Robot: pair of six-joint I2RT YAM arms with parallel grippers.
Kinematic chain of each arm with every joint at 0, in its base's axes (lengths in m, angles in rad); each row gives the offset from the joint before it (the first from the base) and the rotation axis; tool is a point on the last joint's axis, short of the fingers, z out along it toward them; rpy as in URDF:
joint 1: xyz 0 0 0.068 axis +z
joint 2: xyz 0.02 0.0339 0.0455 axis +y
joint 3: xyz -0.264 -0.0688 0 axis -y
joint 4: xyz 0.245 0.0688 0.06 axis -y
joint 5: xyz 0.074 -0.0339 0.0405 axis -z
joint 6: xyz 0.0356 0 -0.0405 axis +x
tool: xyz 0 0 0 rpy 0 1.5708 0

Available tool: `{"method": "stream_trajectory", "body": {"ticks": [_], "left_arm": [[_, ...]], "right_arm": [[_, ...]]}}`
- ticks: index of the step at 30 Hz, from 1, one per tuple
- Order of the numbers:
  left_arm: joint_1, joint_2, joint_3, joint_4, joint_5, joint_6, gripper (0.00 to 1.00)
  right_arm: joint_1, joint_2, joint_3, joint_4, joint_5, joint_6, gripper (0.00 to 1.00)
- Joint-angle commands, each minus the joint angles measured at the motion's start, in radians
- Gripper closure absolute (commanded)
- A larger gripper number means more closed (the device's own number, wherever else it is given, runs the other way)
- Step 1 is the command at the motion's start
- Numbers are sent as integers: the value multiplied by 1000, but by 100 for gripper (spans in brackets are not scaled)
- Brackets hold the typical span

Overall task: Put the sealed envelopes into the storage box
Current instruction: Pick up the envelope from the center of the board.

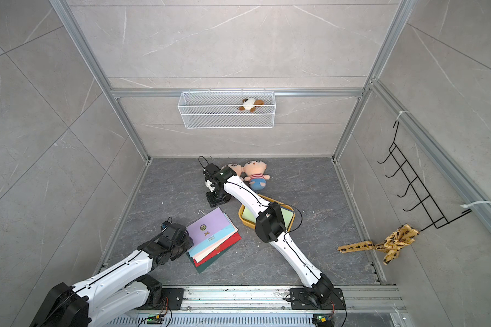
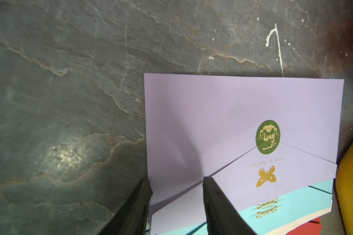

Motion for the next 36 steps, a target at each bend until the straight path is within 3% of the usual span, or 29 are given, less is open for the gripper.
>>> {"method": "stream_trajectory", "body": {"ticks": [1, 22, 36], "left_arm": [[-1, 1, -27, -44, -5, -4, 52], [-2, -7, -45, -35, -1, -6, 52], [-2, -3, -45, -34, -2, -6, 52]], "right_arm": [[-7, 33, 34, -59, -24, -27, 53], [-39, 84, -6, -13, -211, -38, 55], [-38, -103, -97, 21, -349, -64, 64]]}}
